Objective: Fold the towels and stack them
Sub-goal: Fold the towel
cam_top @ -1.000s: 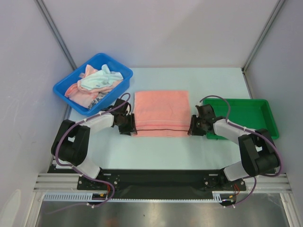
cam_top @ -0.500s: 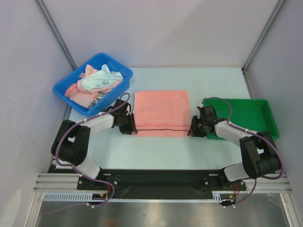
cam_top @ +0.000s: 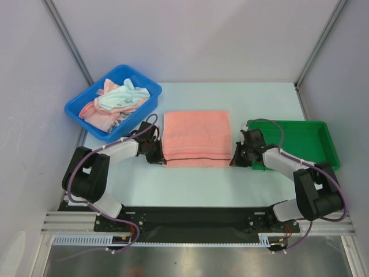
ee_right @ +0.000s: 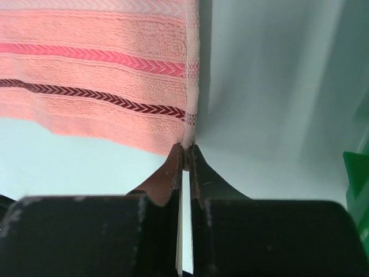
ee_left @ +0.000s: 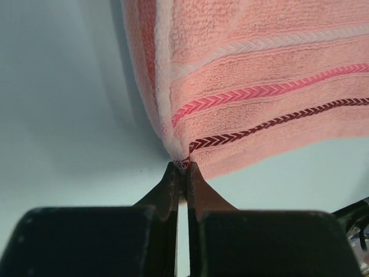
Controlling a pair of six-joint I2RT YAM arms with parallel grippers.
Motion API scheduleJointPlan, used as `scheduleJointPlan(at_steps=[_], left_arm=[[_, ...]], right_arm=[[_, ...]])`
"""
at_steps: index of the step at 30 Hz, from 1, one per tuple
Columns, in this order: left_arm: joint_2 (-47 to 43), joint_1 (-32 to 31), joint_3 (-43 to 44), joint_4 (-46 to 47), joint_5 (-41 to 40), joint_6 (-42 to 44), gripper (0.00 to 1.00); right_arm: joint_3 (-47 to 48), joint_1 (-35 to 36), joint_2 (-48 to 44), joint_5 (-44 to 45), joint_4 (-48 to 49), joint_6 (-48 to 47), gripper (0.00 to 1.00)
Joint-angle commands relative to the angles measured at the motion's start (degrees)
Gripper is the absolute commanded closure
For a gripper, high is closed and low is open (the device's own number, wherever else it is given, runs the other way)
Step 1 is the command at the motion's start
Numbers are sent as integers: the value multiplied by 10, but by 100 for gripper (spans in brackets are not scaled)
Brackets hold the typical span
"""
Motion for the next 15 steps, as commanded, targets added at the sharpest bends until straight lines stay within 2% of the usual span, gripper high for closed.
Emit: scheduleJointPlan(at_steps=[1, 5, 8, 15], left_arm=[[-51, -1, 48, -60, 14, -10, 100], [-107, -1, 154, -141, -4, -16, 100], [-132, -1, 244, -200, 14, -22, 100], [-146, -1, 426, -249, 90, -83, 100]], right_arm=[[61, 0, -67, 4, -44, 0, 100], [127, -15, -128, 25, -123, 0, 100], [201, -23, -166, 35, -175, 0, 100], [325, -25, -207, 27, -186, 21, 100]])
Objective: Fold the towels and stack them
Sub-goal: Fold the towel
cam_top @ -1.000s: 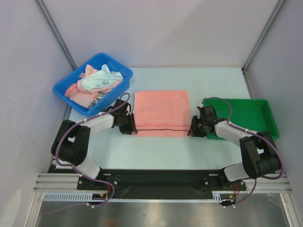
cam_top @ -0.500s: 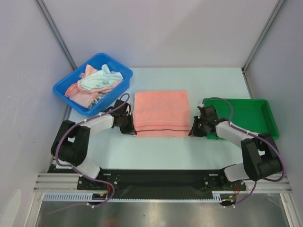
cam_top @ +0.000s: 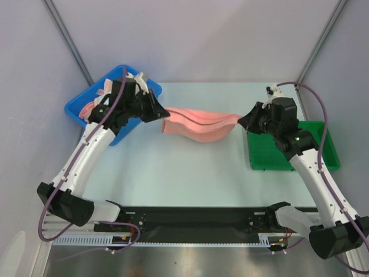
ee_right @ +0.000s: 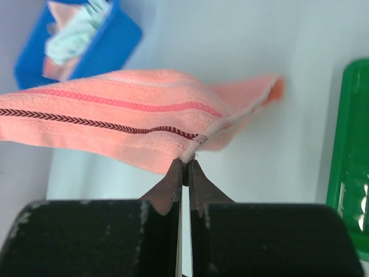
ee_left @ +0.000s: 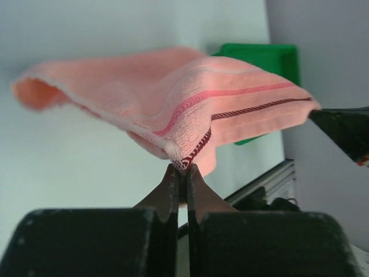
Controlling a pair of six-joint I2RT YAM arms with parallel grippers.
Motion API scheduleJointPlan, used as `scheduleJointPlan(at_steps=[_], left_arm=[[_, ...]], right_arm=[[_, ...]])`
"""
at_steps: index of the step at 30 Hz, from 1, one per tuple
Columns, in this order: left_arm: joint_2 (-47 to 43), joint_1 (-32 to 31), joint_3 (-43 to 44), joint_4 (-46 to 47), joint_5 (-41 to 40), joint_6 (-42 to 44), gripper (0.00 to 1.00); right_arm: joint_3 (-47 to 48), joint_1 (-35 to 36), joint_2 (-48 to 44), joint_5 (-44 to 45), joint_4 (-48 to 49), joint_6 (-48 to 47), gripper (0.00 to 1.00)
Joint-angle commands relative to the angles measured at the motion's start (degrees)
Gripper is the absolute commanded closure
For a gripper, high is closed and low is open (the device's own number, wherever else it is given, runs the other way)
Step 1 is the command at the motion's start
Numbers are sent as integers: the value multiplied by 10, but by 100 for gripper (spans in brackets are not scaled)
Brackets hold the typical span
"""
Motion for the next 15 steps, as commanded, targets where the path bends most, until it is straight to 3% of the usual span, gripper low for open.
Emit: scheduleJointPlan(at_steps=[1, 10, 15], left_arm=[[6, -1, 85, -45, 48, -44, 99], [175, 39, 276, -43, 95, -59, 99], [353, 78, 480, -20, 170, -92, 100]], right_arm=[[61, -1, -7, 6, -15, 18, 100], [204, -17, 130, 26, 102, -3, 100], [325, -39, 251, 21, 141, -41, 100]])
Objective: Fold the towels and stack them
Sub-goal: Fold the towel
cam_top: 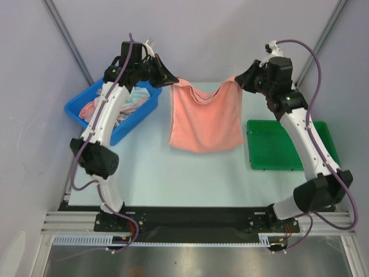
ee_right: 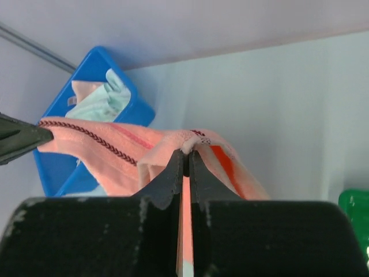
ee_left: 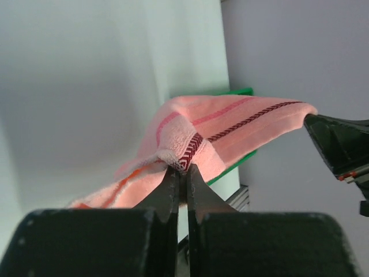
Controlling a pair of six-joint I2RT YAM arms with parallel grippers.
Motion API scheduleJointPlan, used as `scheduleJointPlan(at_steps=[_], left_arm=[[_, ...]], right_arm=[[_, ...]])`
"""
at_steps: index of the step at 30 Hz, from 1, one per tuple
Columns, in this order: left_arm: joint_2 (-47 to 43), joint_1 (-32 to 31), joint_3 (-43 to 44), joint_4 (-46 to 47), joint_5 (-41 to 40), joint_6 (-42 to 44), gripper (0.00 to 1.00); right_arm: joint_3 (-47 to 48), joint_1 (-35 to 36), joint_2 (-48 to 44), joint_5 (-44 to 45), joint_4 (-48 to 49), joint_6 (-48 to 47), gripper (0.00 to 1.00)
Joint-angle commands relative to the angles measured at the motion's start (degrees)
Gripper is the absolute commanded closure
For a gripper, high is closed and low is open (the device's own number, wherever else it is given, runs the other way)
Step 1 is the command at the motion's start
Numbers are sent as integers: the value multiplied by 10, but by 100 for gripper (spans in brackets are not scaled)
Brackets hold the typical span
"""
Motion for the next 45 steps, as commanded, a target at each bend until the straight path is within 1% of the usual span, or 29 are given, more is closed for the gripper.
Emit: scheduleJointPlan(at_steps=[1, 2, 4, 5, 7, 8, 10, 11, 12, 13, 14, 15, 16, 17, 19, 20, 26, 28, 29, 31, 32, 33, 34, 36, 37, 38, 39, 42, 45], left_arm=[[92, 28, 181, 26, 94, -43, 100], [115, 33, 216, 26, 103, -50, 100], [152, 46, 252, 34, 118, -72, 100], [150, 52, 236, 45, 125, -74, 100], [118, 54, 192, 43, 121, -59, 100], [103, 53, 125, 40, 114, -32, 100], [66, 50, 42, 34, 101, -4, 100], [27, 49, -55, 45, 92, 10, 100], [2, 44, -105, 55, 75, 28, 100], [-20, 43, -156, 69, 70, 36, 100], [-57, 39, -248, 88, 67, 47, 100], [-73, 36, -290, 95, 53, 54, 100], [-88, 34, -334, 104, 46, 61, 100], [-115, 28, -416, 120, 36, 73, 100], [-132, 25, -497, 147, 30, 79, 100], [-136, 23, -563, 168, 30, 85, 100], [-167, 4, -726, 190, -18, 101, 100], [-194, -5, -766, 192, -45, 96, 96], [-201, -15, -775, 190, -52, 95, 89], [-212, -26, -789, 182, -62, 95, 83], [-215, -38, -799, 176, -68, 97, 73], [-219, -44, -801, 170, -79, 97, 68], [-229, -49, -801, 154, -89, 96, 60], [-244, -56, -796, 141, -114, 97, 54], [-248, -55, -777, 122, -122, 98, 52], [-255, -56, -761, 111, -140, 104, 38], [-255, -55, -741, 98, -147, 108, 35], [-242, -55, -656, 83, -145, 128, 32], [-204, -51, -582, 115, -136, 151, 31]], right_arm=[[93, -16, 80, 6, 53, -34, 100], [157, -21, 98, 3, 43, -38, 100], [219, -33, 133, 0, 9, -49, 100], [250, -35, 149, 0, -18, -53, 100], [248, -36, 148, 12, -47, -68, 100], [236, -36, 140, 15, -57, -69, 100], [149, -36, 101, 16, -66, -65, 100], [99, -36, 84, 12, -62, -56, 100], [13, -36, 43, 10, -58, -48, 100], [-39, -36, 26, -2, -47, -30, 100], [-80, -36, 10, -5, -46, -24, 100], [-115, -35, -6, -7, -45, -17, 100], [-193, -34, -31, -23, -36, -11, 100], [-224, -24, -42, -26, -33, -6, 100], [-301, -5, -56, -7, -44, -6, 100], [-325, 3, -58, -3, -51, -4, 100], [-441, 77, -68, 19, -87, 46, 100], [-463, 90, -76, 34, -94, 69, 100], [-484, 93, -92, 39, -95, 73, 100], [-501, 98, -115, 56, -107, 93, 94], [-510, 99, -139, 58, -110, 97, 89], [-521, 99, -151, 59, -113, 100, 75], [-523, 99, -161, 67, -125, 105, 69], [-517, 99, -187, 75, -138, 105, 61], [-512, 98, -194, 75, -142, 99, 60], [-505, 97, -198, 74, -141, 95, 59], [-492, 98, -197, 71, -140, 87, 58], [-432, 95, -171, 67, -113, 48, 59], [-369, 82, -100, 43, -48, -23, 61]])
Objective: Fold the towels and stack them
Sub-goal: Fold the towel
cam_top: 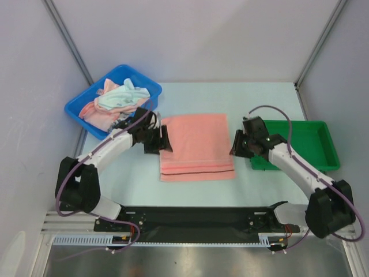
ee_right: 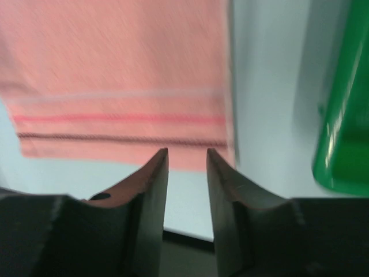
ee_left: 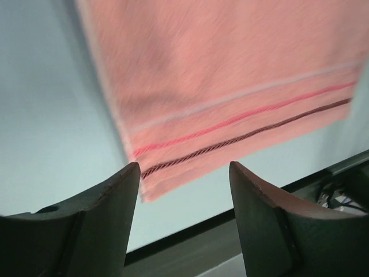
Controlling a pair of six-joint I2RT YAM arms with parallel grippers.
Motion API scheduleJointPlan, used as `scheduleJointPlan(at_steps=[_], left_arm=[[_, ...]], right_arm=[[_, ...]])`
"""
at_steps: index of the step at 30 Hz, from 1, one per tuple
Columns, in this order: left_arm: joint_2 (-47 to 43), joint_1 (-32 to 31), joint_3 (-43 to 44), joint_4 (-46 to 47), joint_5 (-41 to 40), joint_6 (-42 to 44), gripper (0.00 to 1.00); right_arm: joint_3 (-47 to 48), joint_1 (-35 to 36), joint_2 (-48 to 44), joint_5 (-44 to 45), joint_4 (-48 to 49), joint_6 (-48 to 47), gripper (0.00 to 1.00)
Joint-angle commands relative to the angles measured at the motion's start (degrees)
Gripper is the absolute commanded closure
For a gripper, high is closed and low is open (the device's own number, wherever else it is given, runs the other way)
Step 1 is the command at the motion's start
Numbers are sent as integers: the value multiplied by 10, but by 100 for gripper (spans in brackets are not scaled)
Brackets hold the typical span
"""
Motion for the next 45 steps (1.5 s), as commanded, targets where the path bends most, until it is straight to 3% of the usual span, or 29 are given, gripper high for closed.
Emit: scheduleJointPlan(at_steps=[1, 6, 14, 21, 31, 45], left_arm=[[35, 6, 107, 48, -3, 47, 31], [165, 38, 235, 55, 13, 110, 37], [382, 44, 452, 8, -45, 173, 44], [446, 46, 524, 9, -140, 198, 46], [499, 47, 586, -1, -214, 225, 47], [465, 47, 567, 2, -151, 322, 41]], right_arm=[[89, -21, 90, -35, 103, -98, 64], [272, -83, 264, -143, 95, -187, 75], [451, -110, 482, -167, 92, -220, 76], [539, -123, 601, -127, 92, -231, 78], [566, -133, 642, -87, 94, -237, 77], [581, -145, 606, -145, 80, -308, 68]])
